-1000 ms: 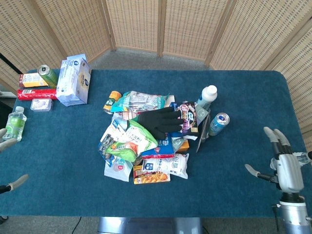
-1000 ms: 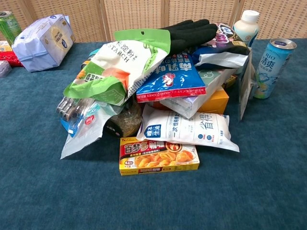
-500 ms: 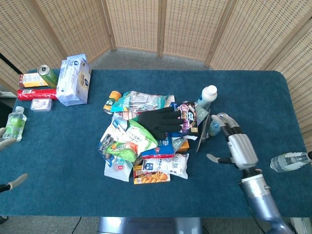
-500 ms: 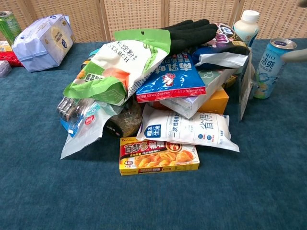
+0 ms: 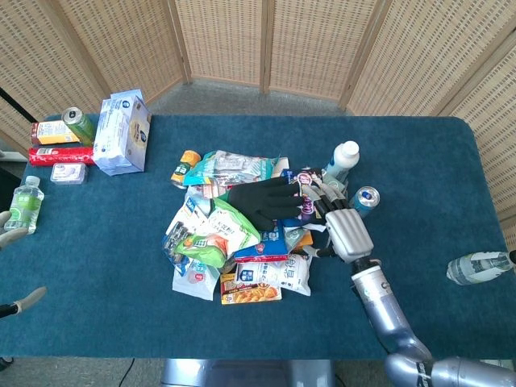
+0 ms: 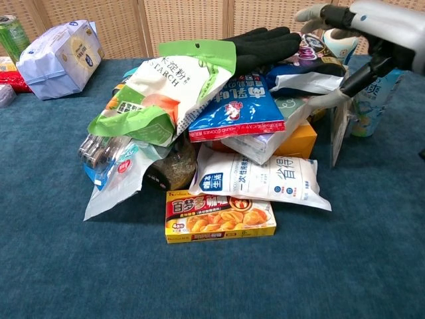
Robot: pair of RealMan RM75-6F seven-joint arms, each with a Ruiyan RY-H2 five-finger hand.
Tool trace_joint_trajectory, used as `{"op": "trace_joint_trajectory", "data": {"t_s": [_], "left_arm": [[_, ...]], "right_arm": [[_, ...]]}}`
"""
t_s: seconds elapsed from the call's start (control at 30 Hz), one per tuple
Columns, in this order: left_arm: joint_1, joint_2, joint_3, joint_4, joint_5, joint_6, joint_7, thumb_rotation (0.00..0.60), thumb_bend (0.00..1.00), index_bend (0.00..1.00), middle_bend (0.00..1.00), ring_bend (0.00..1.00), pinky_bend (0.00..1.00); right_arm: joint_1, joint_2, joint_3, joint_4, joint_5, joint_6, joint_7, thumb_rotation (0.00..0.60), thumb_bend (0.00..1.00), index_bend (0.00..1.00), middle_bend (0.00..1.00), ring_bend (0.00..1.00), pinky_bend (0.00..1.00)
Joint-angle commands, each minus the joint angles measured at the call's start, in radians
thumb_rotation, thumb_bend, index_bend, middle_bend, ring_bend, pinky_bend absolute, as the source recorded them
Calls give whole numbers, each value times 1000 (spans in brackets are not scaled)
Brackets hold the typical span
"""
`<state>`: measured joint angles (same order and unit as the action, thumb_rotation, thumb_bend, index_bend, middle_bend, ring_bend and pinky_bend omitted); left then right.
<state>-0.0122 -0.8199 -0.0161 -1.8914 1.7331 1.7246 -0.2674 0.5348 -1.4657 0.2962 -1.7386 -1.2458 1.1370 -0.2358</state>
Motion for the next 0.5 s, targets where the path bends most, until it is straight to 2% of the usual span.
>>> {"op": "trace_joint_trajectory", "data": {"t_s": [0.03, 0.3, 0.37, 0.4, 0.47, 0.5], "left_arm": [[0, 1, -2, 2, -5, 0, -4, 600, 0, 200, 0, 0, 0], [-1, 4, -8, 5, -21, -1, -16, 600, 0, 199, 0, 0, 0], [-2, 3, -7, 4, -20, -4, -14, 600, 0, 199, 0, 0, 0], [-2, 3, -7, 4, -19, -6, -13, 600, 0, 199, 0, 0, 0], [-3, 2, -5, 3, -17, -8, -10, 600, 0, 199, 0, 0, 0], [-2, 2, -5, 2, -16, -7, -9, 600, 0, 199, 0, 0, 0]], "right_arm": [[25, -37, 15, 51, 27, -10, 8, 600, 0, 0, 0, 0, 0], [33, -129, -5, 187, -27, 58, 68, 600, 0, 0, 0, 0, 0], [34, -143, -12, 208, -36, 62, 90, 600, 0, 0, 0, 8, 42], [34, -150, -15, 219, -40, 64, 100, 600, 0, 0, 22, 52, 117], [37, -164, -20, 239, -50, 66, 124, 600, 0, 47, 170, 204, 269], [38, -166, -25, 245, -54, 61, 136, 600, 0, 134, 325, 333, 368]]}}
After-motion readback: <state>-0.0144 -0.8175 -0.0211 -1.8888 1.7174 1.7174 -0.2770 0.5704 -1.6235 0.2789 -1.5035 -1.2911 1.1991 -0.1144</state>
